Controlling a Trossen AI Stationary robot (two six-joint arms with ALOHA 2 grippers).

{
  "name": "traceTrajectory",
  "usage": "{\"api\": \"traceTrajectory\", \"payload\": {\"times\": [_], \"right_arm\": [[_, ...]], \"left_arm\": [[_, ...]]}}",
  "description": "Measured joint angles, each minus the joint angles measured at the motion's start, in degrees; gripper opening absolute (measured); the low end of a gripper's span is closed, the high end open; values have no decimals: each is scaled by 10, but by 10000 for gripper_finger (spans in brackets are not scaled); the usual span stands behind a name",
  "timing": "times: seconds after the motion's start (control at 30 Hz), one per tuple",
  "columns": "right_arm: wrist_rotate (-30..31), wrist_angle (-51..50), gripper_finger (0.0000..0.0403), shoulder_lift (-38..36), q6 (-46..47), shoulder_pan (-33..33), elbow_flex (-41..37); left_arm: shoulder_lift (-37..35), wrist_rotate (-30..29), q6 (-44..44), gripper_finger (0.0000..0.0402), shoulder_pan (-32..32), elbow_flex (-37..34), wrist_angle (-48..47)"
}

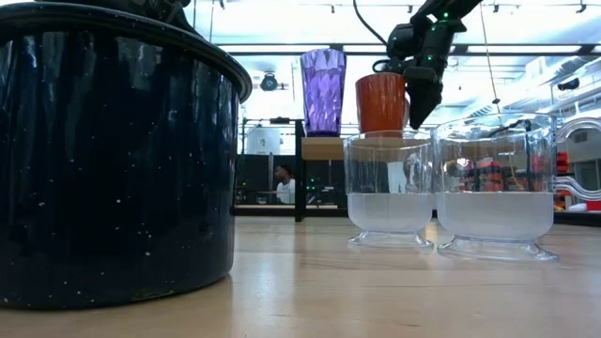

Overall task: Stack small to large cups/mugs on shelf
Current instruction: Put the brown mug on the shelf

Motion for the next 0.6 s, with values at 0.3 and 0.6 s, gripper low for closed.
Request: {"api": "traceTrajectory", "payload": {"times": [0.3,0.6], "right_arm": [[65,14,169,-2,-76,0,0],[72,66,169,-3,-89,0,0]], "left_arm": [[0,0,0,107,0,0,-4],[0,0,13,107,0,0,-6]]}}
